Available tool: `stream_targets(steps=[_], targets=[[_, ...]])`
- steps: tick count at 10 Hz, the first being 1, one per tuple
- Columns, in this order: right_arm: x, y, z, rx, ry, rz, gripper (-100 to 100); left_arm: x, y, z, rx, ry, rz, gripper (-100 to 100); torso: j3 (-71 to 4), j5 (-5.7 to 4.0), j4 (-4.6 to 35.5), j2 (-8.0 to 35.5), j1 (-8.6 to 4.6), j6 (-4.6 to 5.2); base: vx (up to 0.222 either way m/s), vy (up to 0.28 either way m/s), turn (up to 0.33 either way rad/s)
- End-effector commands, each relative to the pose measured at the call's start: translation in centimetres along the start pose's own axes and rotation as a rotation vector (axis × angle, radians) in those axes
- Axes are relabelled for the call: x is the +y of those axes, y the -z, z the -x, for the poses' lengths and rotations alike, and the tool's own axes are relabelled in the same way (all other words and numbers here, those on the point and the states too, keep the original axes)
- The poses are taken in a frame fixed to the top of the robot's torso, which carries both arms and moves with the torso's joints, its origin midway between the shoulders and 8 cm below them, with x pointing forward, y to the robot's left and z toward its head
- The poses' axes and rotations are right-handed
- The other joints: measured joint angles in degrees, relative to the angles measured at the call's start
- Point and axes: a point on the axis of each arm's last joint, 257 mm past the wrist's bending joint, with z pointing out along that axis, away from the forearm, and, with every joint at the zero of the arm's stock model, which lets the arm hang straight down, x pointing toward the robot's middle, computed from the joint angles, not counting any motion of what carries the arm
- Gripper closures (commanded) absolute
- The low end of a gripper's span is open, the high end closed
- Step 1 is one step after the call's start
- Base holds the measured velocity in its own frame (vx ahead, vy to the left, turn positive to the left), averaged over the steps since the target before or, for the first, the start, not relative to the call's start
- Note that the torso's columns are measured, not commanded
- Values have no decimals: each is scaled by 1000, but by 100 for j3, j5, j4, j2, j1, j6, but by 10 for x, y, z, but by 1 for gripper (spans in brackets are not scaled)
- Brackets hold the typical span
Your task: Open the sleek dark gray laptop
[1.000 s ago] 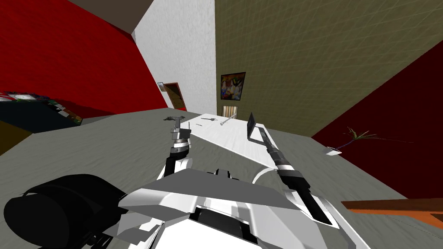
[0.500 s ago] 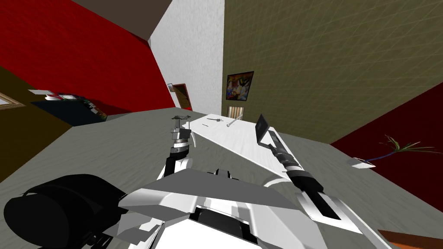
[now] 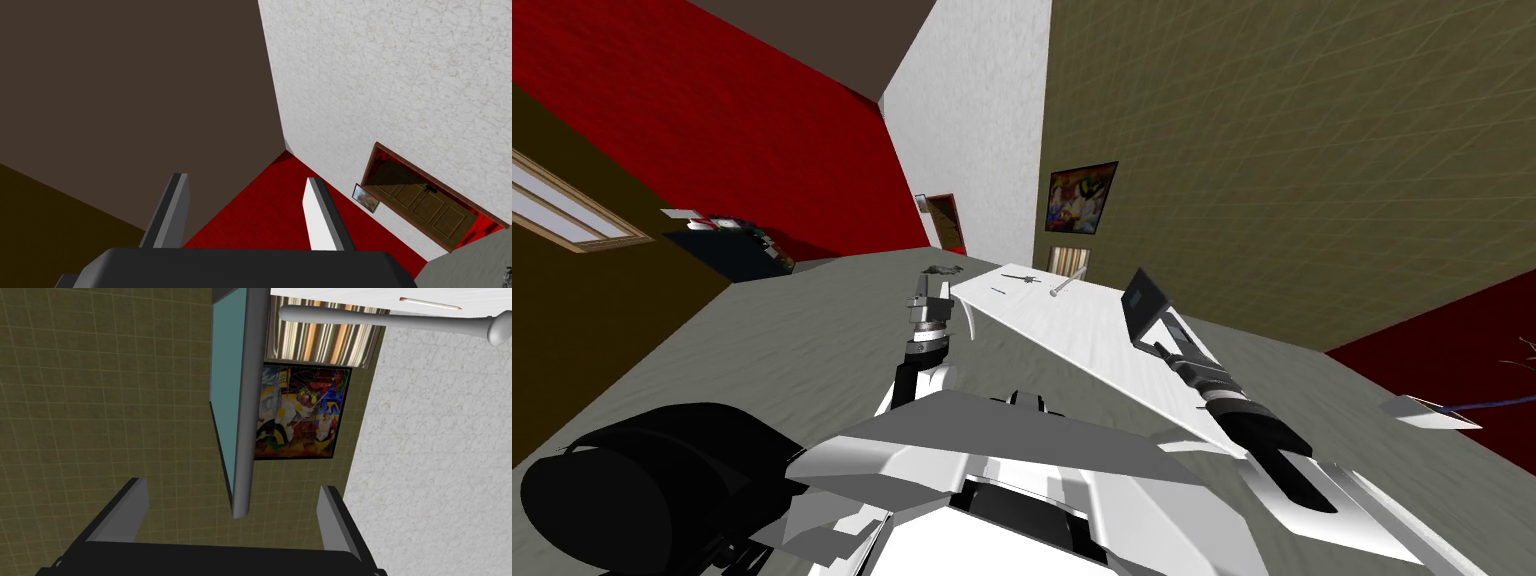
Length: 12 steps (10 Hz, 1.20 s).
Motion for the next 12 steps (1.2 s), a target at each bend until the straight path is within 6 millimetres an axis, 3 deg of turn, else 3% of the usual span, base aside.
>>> stream_targets(steps=[1, 2, 3, 8, 9, 10, 12], targets=[[-43, -5, 2, 37, 149, -81, -100, 0, 0, 0, 0, 0, 0, 0, -1, 0, 0, -3, 3, -2, 43, 88, 130], [-62, -6, 6, 50, 213, -117, -100, 0, 0, 0, 0, 0, 0, 0, -6, 5, -2, -10, 18, -3, 45, 98, 139], [-62, -6, 7, 50, 216, -115, -100, 0, 0, 0, 0, 0, 0, 0, -8, 7, -3, -11, 24, -2, 38, 70, 55], [-142, -9, 42, 89, 494, -268, -100, 0, 0, 0, 0, 0, 0, 0, -1, 5, 0, -1, 15, 0, 54, 84, 111], [-142, -9, 42, 89, 494, -268, -100, 0, 0, 0, 0, 0, 0, 0, -1, 4, 0, -1, 13, -1, 35, 58, 22], [-163, -9, 58, 95, 576, -314, -100, 0, 0, 0, 0, 0, 0, 0, 1, 0, 0, 0, 4, 1, 34, 63, 108], [-179, -8, 72, 98, 640, -350, -100, 0, 0, 0, 0, 0, 0, 0, -8, 6, -3, -13, 19, -2, 57, 72, 91]])
